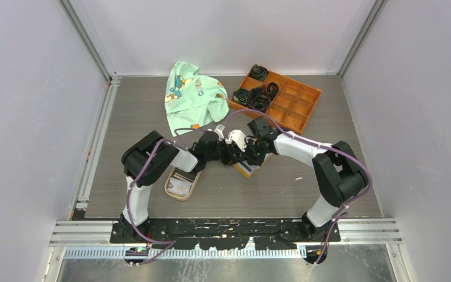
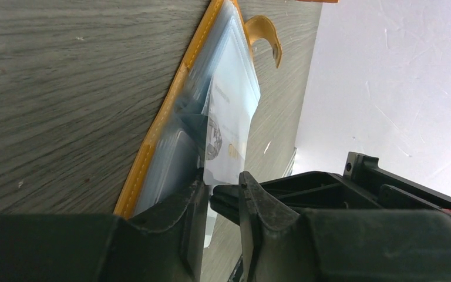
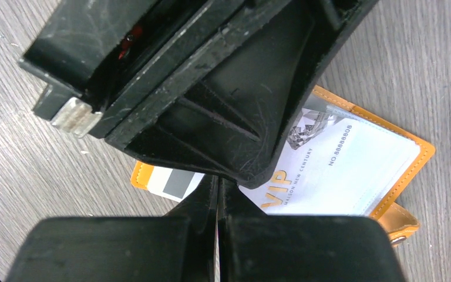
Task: Put the credit cards into the card holder
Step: Insert the credit card into the card holder.
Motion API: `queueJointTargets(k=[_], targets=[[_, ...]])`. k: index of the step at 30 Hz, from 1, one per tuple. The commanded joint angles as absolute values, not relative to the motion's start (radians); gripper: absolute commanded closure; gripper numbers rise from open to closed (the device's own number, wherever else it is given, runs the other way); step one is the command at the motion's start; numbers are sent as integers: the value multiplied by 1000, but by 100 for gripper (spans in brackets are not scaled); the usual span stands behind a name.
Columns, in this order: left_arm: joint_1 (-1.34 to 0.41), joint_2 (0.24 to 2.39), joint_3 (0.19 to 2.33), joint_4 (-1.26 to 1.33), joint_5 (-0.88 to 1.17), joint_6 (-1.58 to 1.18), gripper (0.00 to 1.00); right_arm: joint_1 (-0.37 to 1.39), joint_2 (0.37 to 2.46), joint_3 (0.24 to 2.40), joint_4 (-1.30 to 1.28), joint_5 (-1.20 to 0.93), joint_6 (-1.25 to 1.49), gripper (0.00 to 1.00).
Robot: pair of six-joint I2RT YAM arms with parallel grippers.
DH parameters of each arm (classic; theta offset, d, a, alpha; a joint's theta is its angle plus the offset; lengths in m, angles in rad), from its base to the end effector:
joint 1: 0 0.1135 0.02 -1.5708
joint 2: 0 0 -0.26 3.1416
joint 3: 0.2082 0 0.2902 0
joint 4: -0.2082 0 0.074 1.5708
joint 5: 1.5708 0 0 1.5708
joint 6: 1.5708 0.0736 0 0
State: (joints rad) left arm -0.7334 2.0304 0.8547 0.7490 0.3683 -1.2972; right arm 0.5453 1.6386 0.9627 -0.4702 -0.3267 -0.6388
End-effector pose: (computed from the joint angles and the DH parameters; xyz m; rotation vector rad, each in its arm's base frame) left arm 0.3016 -0.3074 0.0485 -0.3871 2.3604 -1.5325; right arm 0.2920 0.2048 0.1111 -1.5714 2.1662 0.4134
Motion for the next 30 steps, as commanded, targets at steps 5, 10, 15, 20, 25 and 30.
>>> queueJointTargets(k=[5, 10, 15, 20, 25, 30], targets=[[-729, 2073, 891, 647, 397, -1266, 80, 540, 1629, 999, -449, -307, -632, 98], [-729, 2083, 911, 632, 407, -1267, 86, 541, 1617, 999, -459, -329, -643, 99], [-732, 2099, 925, 627, 417, -1272, 88, 541, 1596, 992, -455, -332, -655, 98], [-732, 2114, 946, 614, 426, -1275, 86, 541, 1615, 987, -426, -255, -652, 98], [-729, 2107, 947, 605, 419, -1269, 77, 541, 1627, 979, -394, -188, -634, 98], [-719, 2074, 935, 578, 406, -1248, 73, 542, 1629, 980, -381, -156, -616, 98]])
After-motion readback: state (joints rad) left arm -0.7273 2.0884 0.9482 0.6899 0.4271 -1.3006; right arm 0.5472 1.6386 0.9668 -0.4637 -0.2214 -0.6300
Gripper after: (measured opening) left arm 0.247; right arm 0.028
